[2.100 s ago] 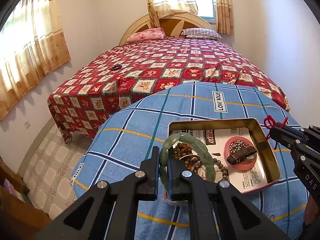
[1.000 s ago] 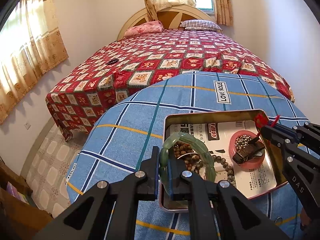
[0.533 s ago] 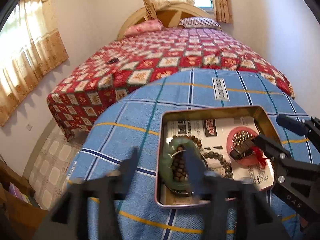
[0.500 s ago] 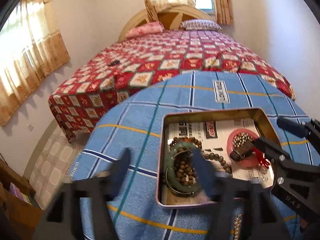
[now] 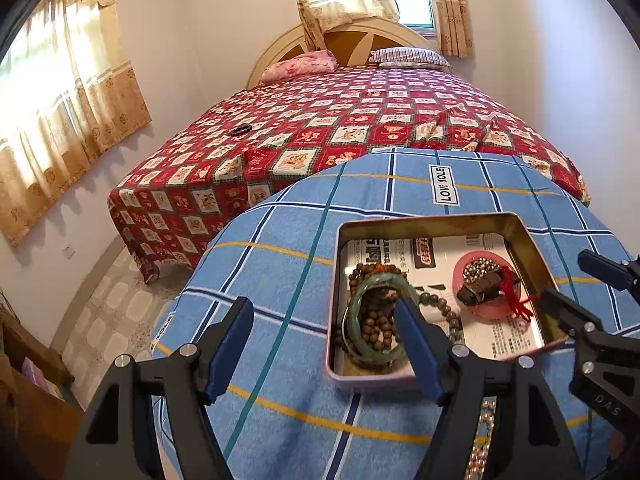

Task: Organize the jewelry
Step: 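Open both grippers to drop the jade bangle and red cord, withdraw, then move the left gripper to the pearl necklace while the right gripper grasps the gold ring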

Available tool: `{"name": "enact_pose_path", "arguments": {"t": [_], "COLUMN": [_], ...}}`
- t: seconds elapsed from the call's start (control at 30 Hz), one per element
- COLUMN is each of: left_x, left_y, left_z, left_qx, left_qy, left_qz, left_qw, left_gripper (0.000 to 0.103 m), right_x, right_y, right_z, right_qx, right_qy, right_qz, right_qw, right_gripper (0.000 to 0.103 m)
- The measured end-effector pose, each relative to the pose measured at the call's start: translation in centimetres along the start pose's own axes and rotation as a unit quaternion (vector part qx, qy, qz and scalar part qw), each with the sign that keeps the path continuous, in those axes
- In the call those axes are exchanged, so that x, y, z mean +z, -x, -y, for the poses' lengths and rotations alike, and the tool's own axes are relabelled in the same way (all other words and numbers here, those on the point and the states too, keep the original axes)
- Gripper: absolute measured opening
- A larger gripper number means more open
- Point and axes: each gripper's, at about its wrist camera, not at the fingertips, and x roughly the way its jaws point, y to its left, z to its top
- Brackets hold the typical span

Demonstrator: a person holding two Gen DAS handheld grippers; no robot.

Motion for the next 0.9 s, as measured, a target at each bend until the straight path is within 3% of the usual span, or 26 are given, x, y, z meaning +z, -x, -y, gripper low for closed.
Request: {"name": "enact_pose_path", "arguments": {"t": [0.33, 0.47, 0.9], "left_x": [-4.8, -6.6, -9.1], "left_y": [2.9, 3.4, 2.5], "left_z": [1.0, 2.7, 8.5], "left_qx": [-0.006, -0.026, -0.057], "left_qy": [-0.011, -0.017, -0.079], "left_qz": [-0.016, -0.027, -0.053], "left_qw": [0.9998, 0.9991, 0.9938], "left_gripper": [0.073, 0.073, 0.073], "right_x": [-3.7, -5.7, -9.1], "right_y": [2.8, 3.4, 3.4], "right_z": [0.5, 0.3, 0.7], "right_qx": [-0.016, -0.018, -0.053], "right_qy": [-0.005, 0.004, 0.008], "right_qz": [-0.013, -0.027, -0.052], "right_qw": [1.000, 0.999, 0.997], "right_gripper": [0.067, 0.068, 0.070]}}
